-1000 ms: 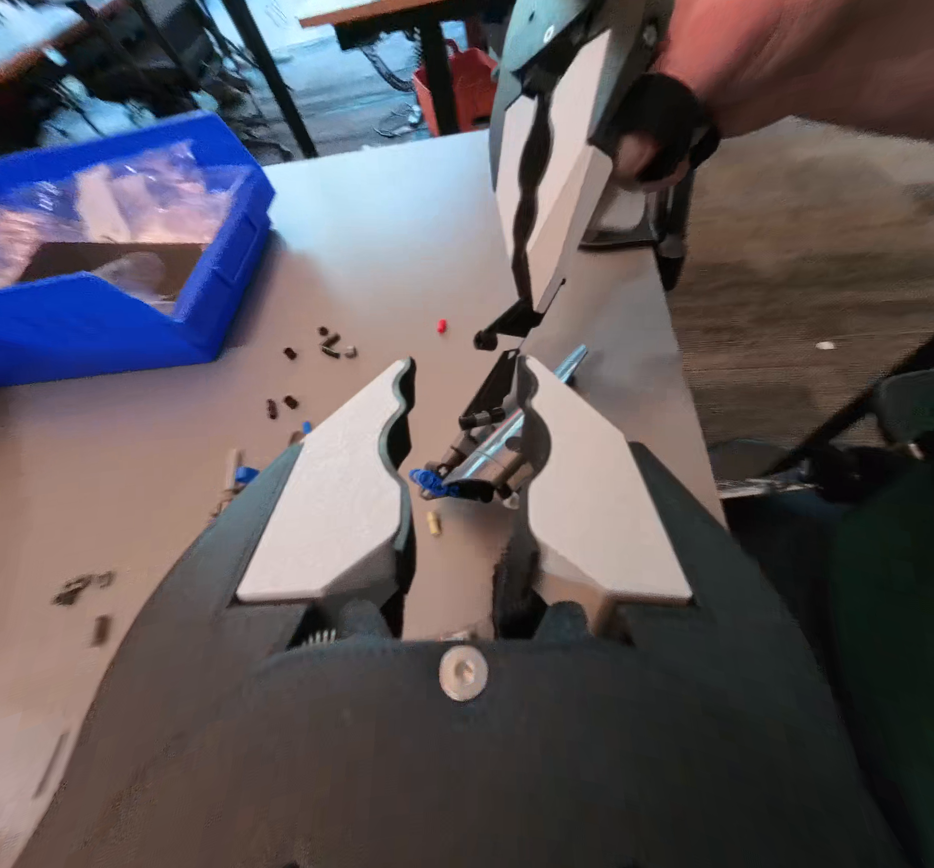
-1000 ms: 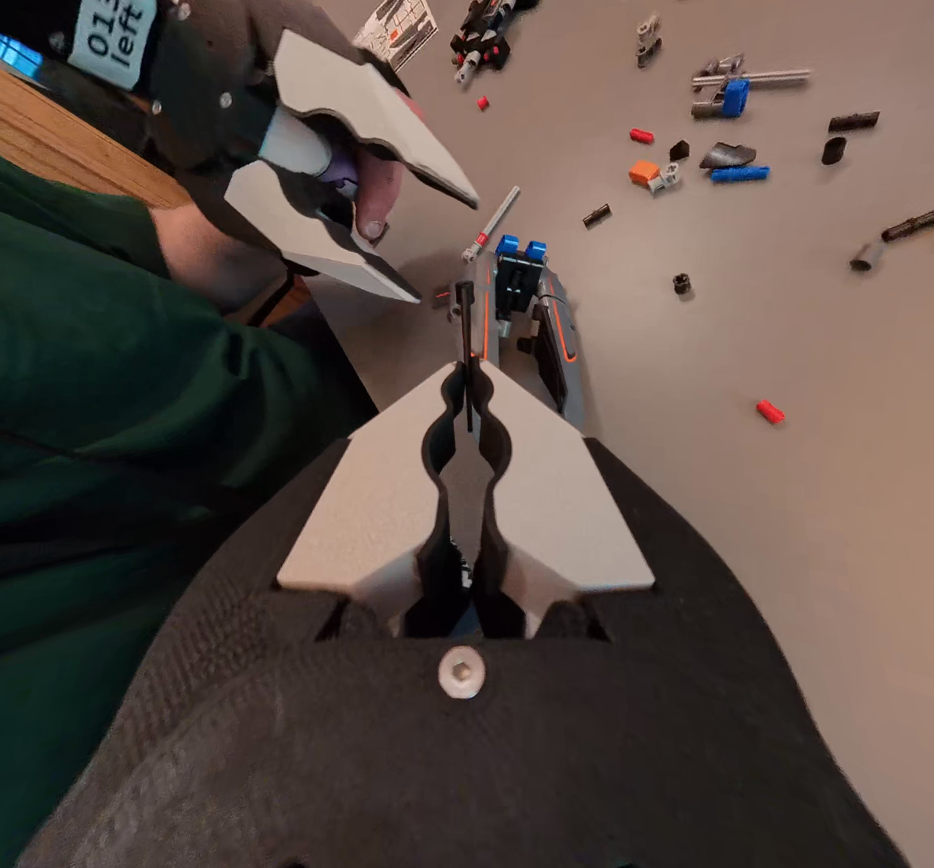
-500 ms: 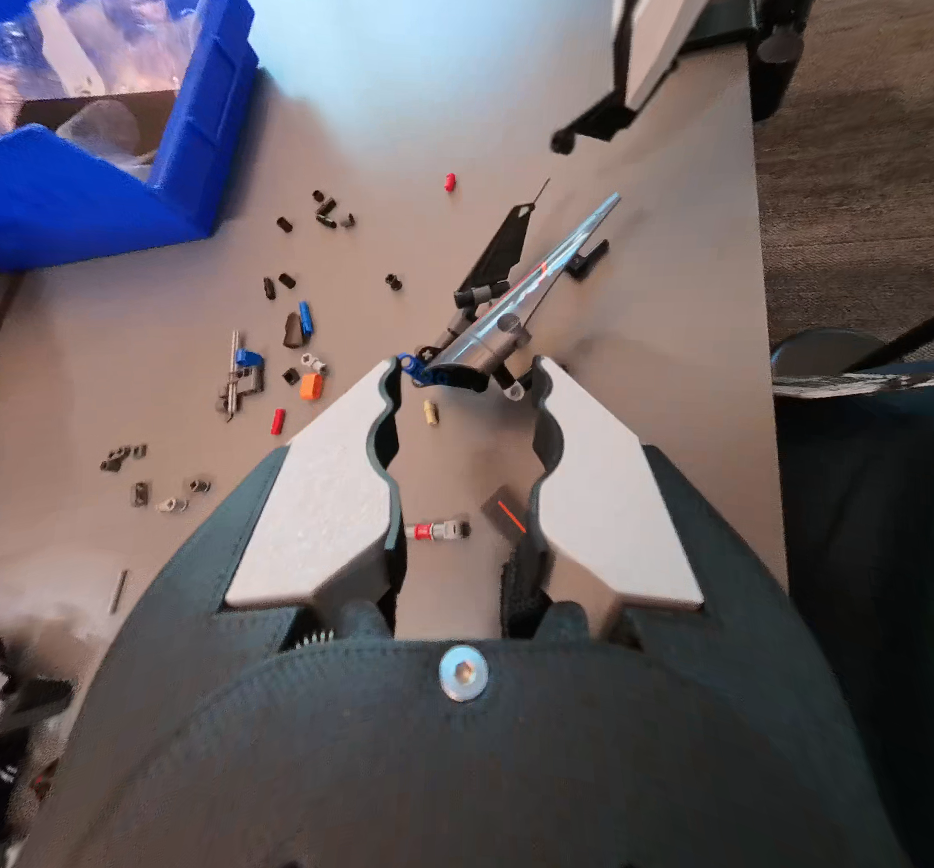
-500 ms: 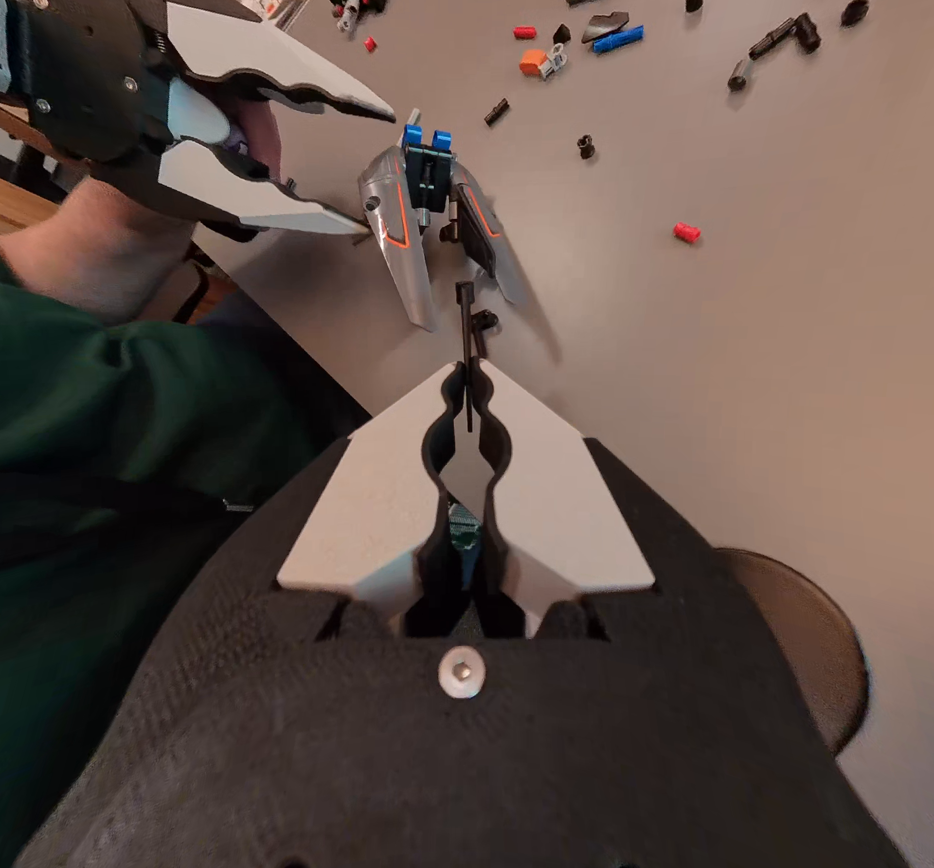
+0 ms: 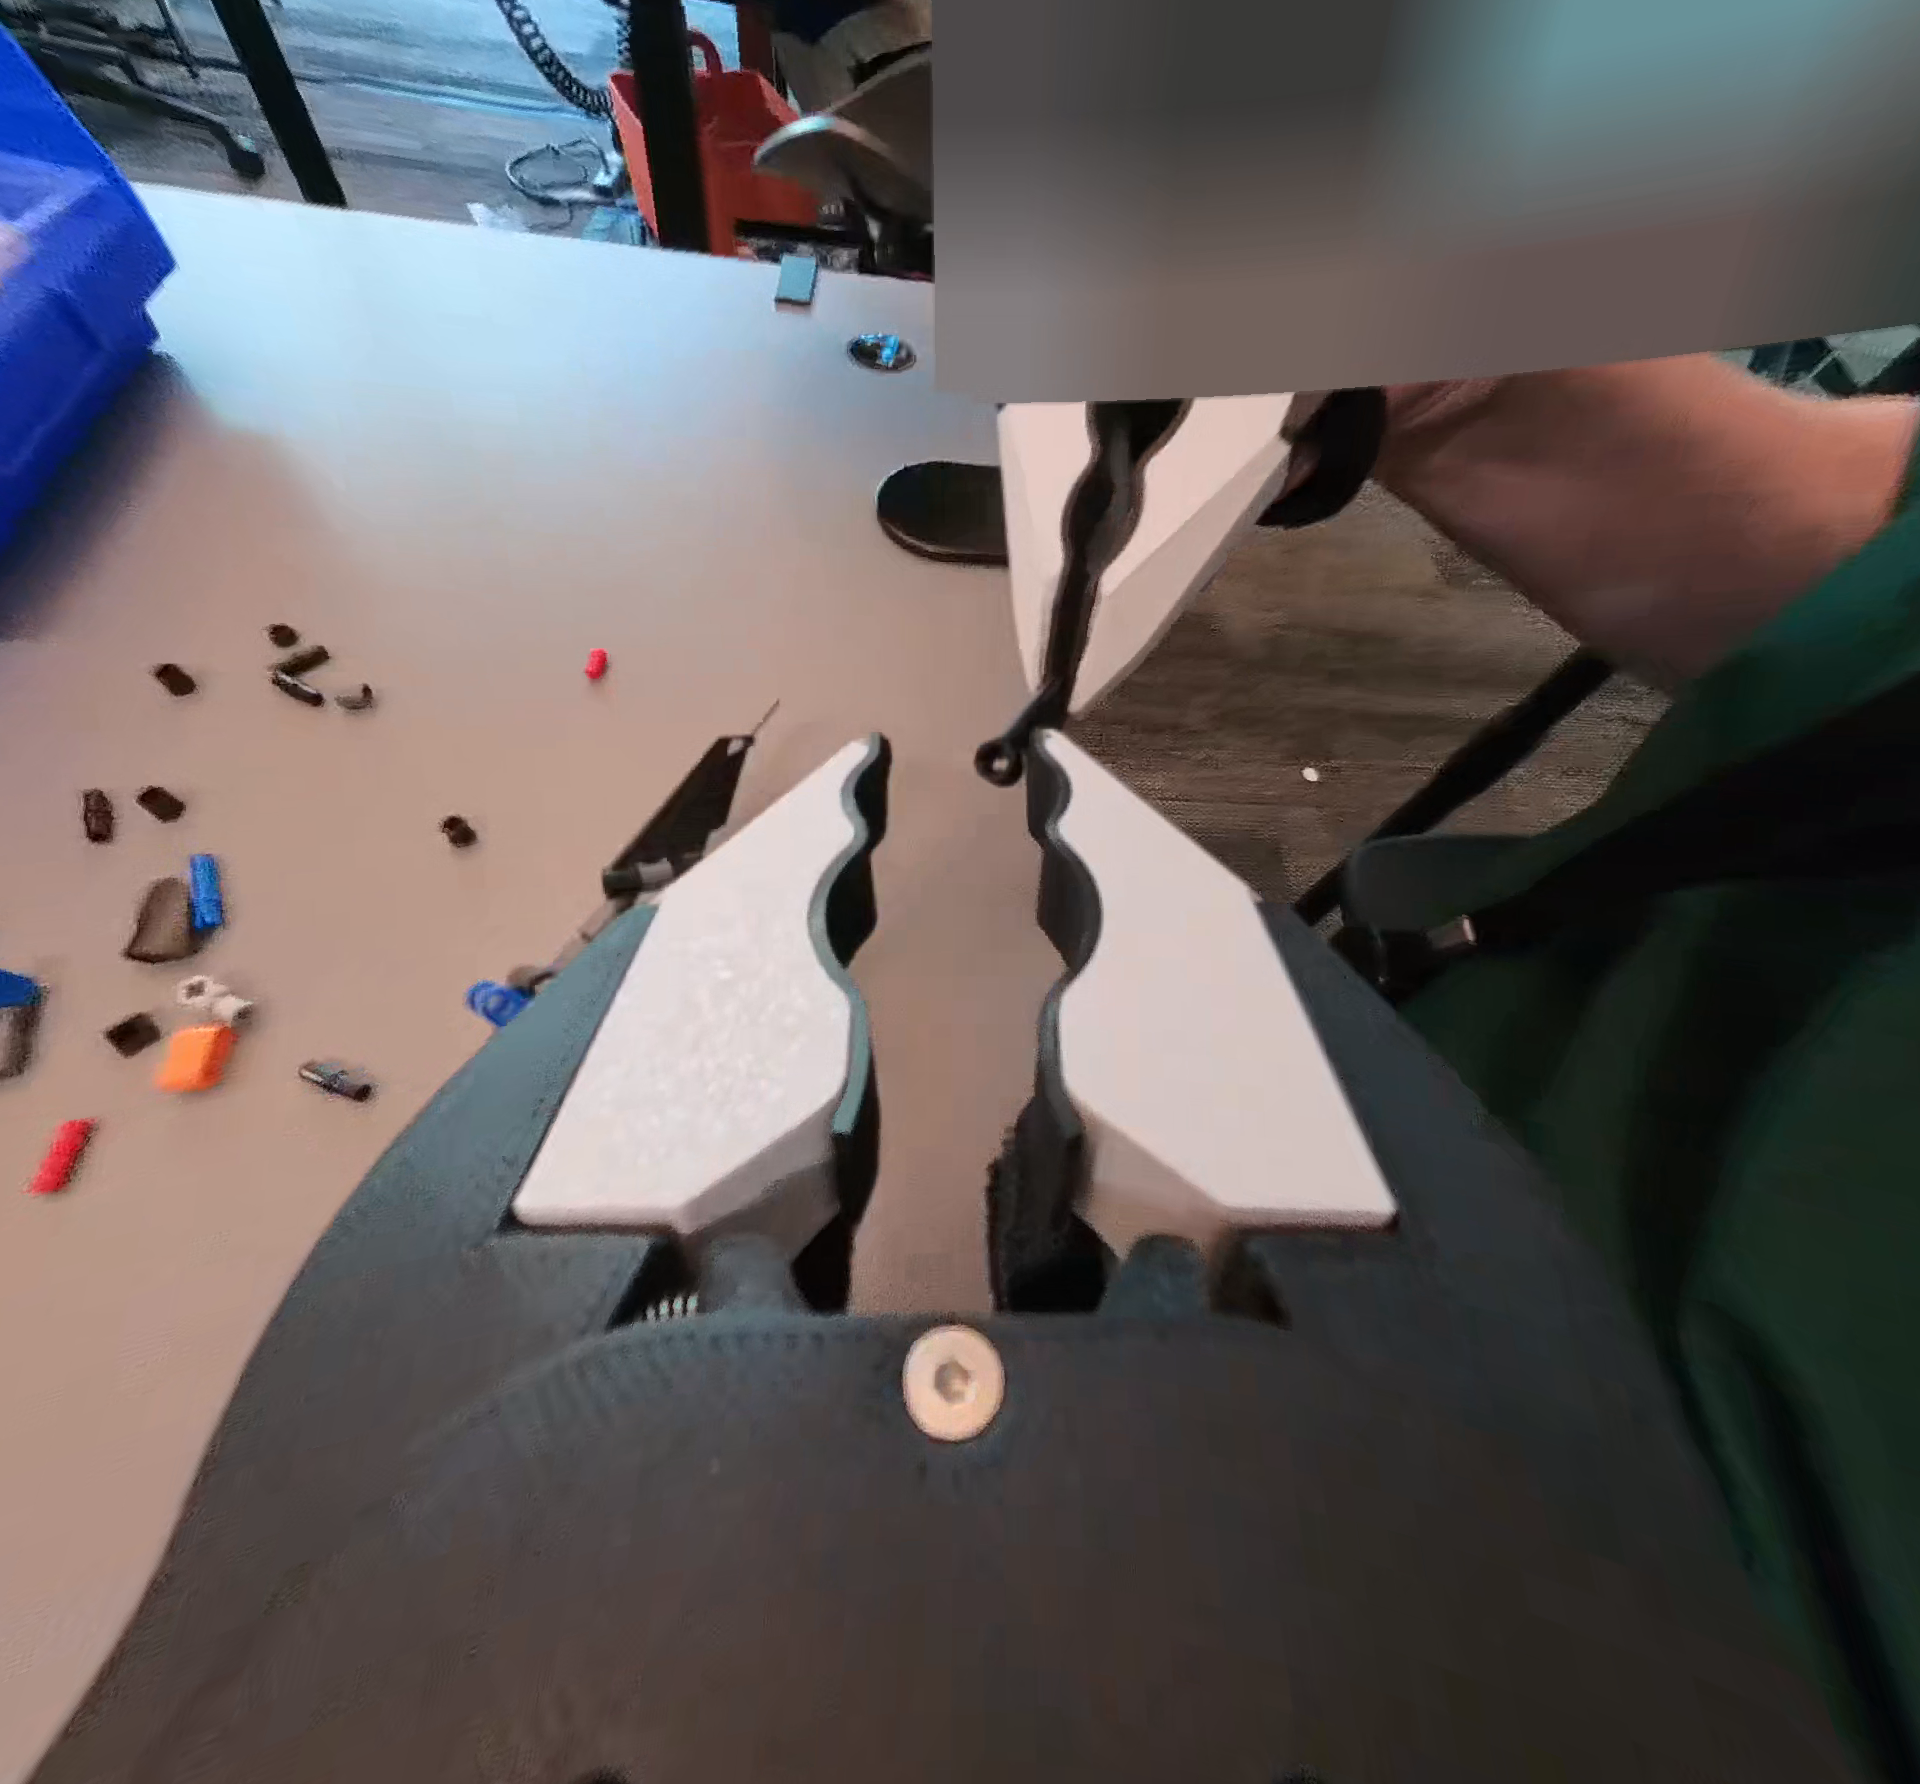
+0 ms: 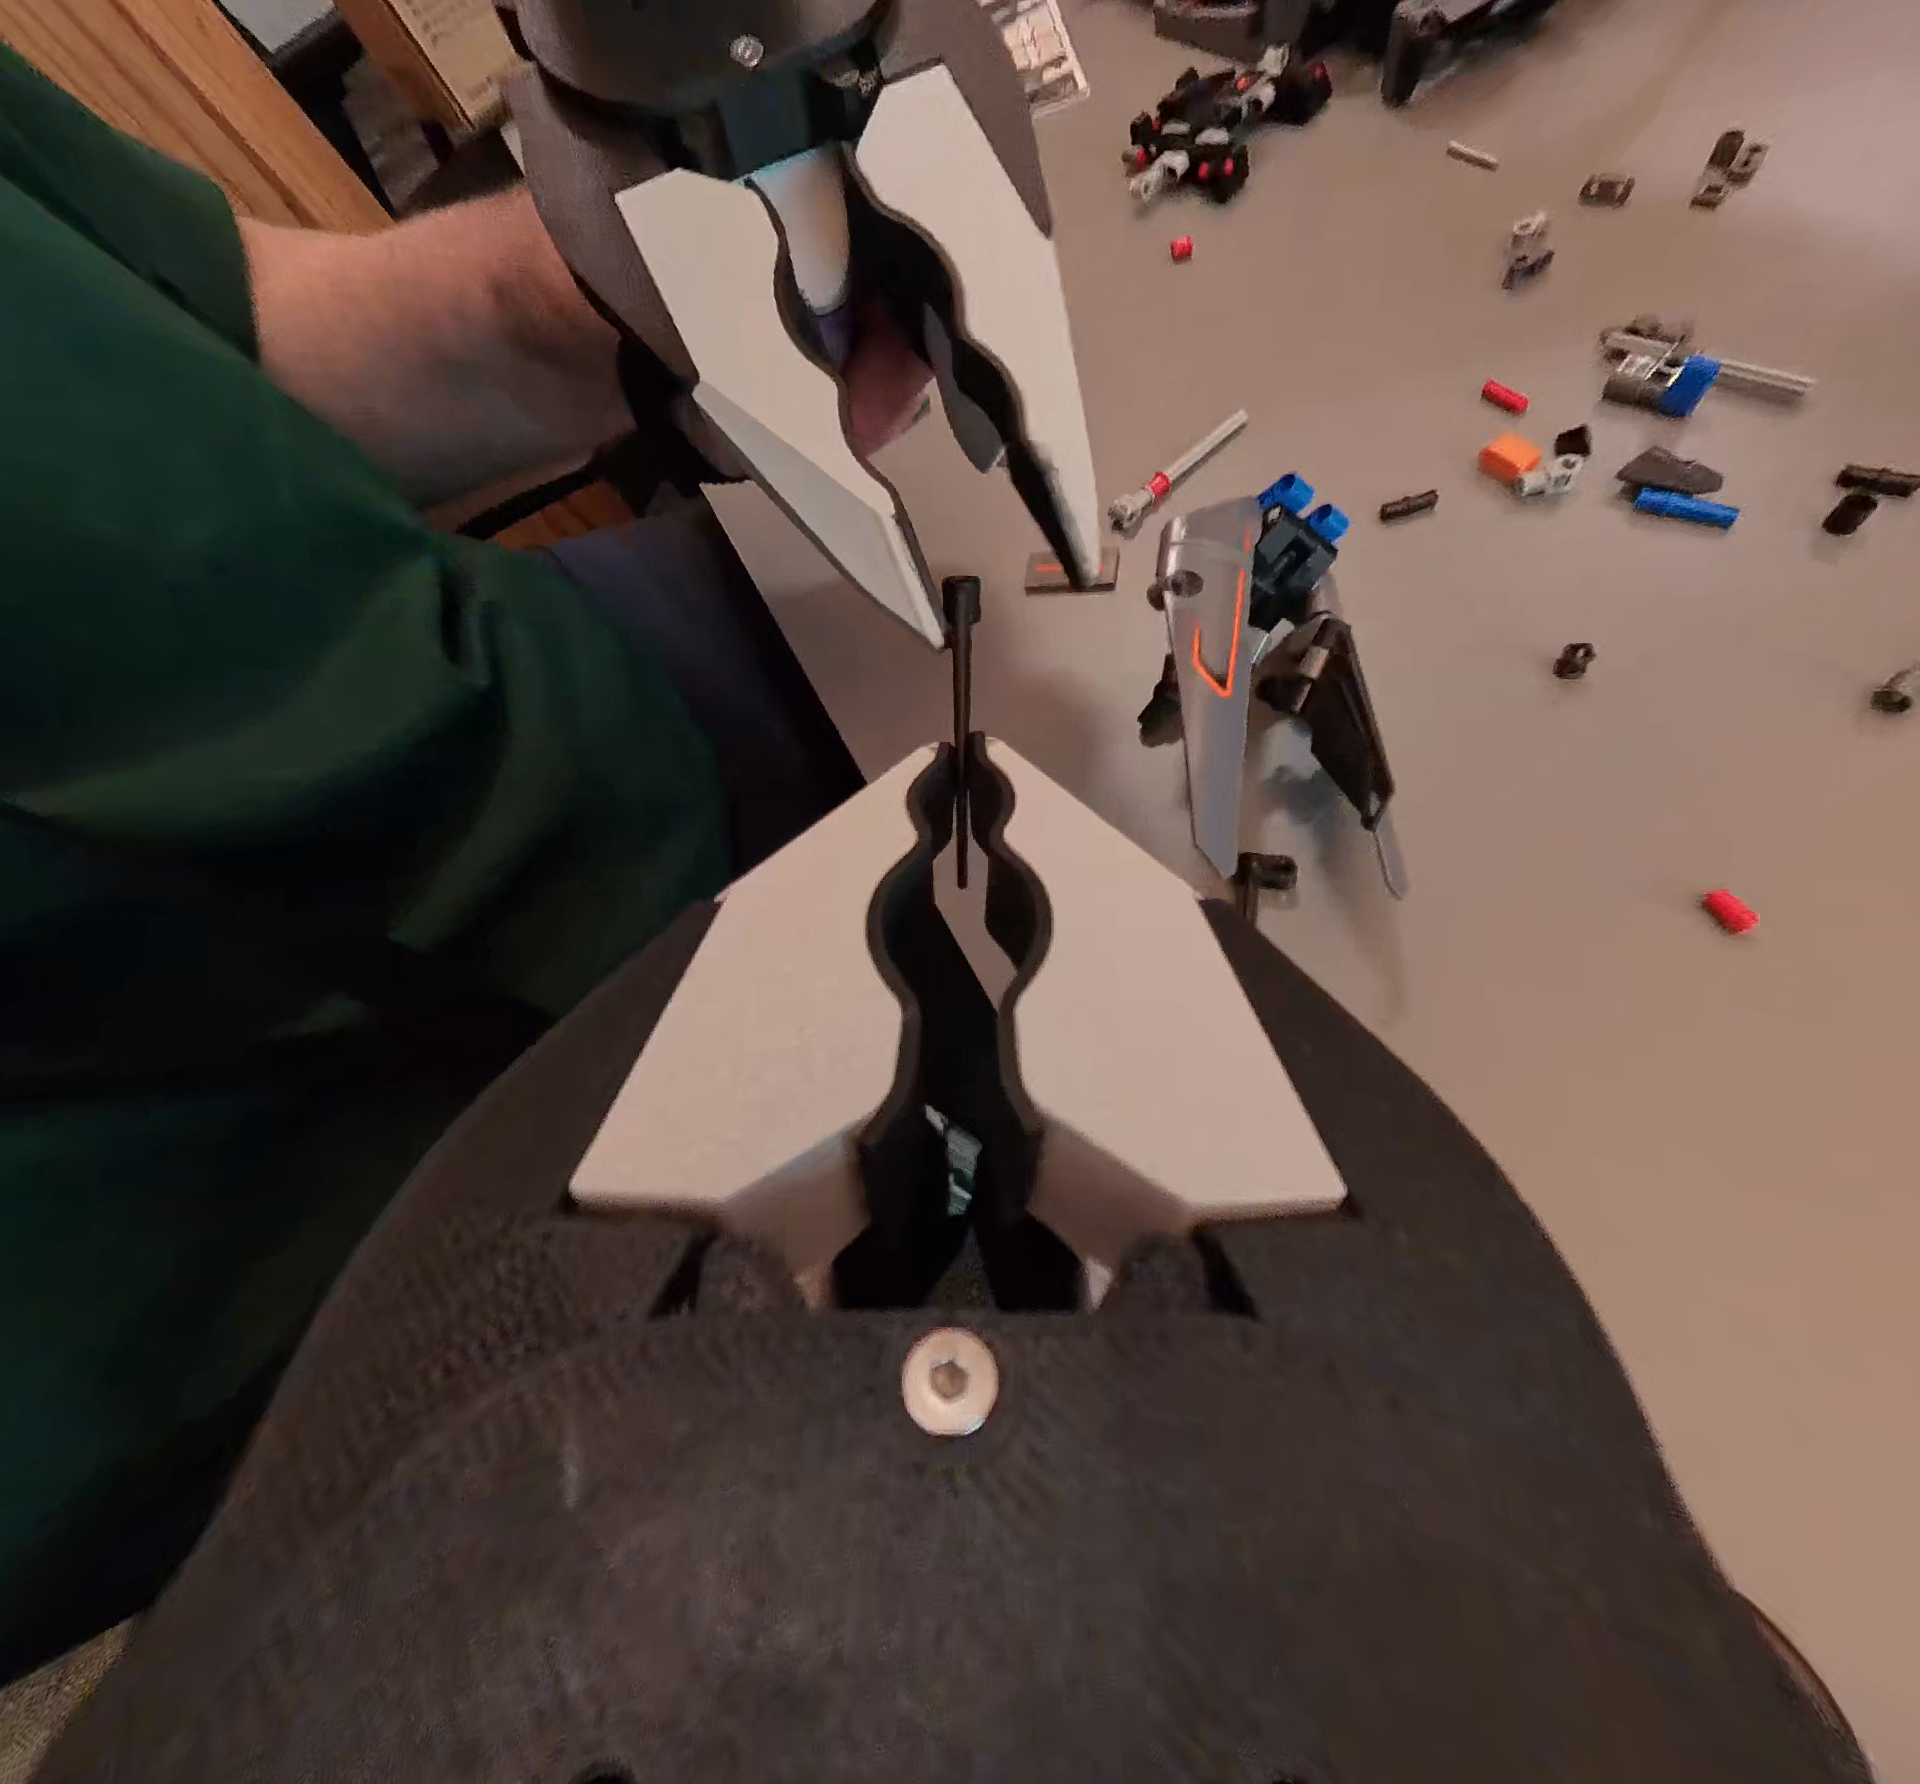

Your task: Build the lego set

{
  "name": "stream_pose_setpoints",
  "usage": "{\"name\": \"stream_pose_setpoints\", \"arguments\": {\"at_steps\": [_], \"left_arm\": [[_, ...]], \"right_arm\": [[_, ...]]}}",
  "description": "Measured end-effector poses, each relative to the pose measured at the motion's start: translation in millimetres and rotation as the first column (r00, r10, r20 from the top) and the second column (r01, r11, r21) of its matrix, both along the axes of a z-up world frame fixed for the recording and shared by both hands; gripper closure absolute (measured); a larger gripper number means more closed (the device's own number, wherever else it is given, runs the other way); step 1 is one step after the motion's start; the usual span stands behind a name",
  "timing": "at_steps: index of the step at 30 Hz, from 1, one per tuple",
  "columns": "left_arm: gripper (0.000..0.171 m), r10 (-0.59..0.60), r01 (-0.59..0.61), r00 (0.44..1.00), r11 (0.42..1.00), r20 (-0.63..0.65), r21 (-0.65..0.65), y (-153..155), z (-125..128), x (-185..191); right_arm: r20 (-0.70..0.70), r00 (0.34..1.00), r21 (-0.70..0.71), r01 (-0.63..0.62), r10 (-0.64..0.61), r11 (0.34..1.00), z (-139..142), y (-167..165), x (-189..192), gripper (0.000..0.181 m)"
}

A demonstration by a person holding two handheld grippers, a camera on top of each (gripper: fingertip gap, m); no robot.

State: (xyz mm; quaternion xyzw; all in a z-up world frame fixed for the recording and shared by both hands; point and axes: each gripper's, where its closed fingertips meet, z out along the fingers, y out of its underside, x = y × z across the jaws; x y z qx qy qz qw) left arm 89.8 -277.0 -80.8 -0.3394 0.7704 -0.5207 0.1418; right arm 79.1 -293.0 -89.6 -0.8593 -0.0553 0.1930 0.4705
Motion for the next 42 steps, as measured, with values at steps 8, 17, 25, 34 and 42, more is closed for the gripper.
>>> {"name": "stream_pose_setpoints", "arguments": {"at_steps": [8,17,25,34,42], "left_arm": [[0.139,0.136,-0.14,0.99,0.939,0.036,0.313,37,-51,-2],[0.136,0.167,-0.174,0.985,0.921,0.049,0.35,52,-63,1],[0.134,0.159,-0.18,0.983,0.939,0.095,0.292,61,-51,6],[0.136,0.11,-0.129,0.99,0.962,0.093,0.242,55,-51,2],[0.12,0.126,-0.215,0.966,0.88,0.228,0.424,64,-62,22]], "right_arm": [[0.118,0.964,-0.284,0.265,-0.241,0.922,-75,-39,67,0.181],[0.234,0.925,-0.285,0.359,-0.298,0.889,-80,-37,88,0.161],[0.256,0.955,-0.309,0.226,-0.148,0.924,-93,1,47,0.171],[0.178,0.957,-0.257,0.27,-0.229,0.928,-83,10,46,0.181],[0.225,0.936,-0.231,0.321,-0.27,0.919,-77,18,53,0.167]]}}
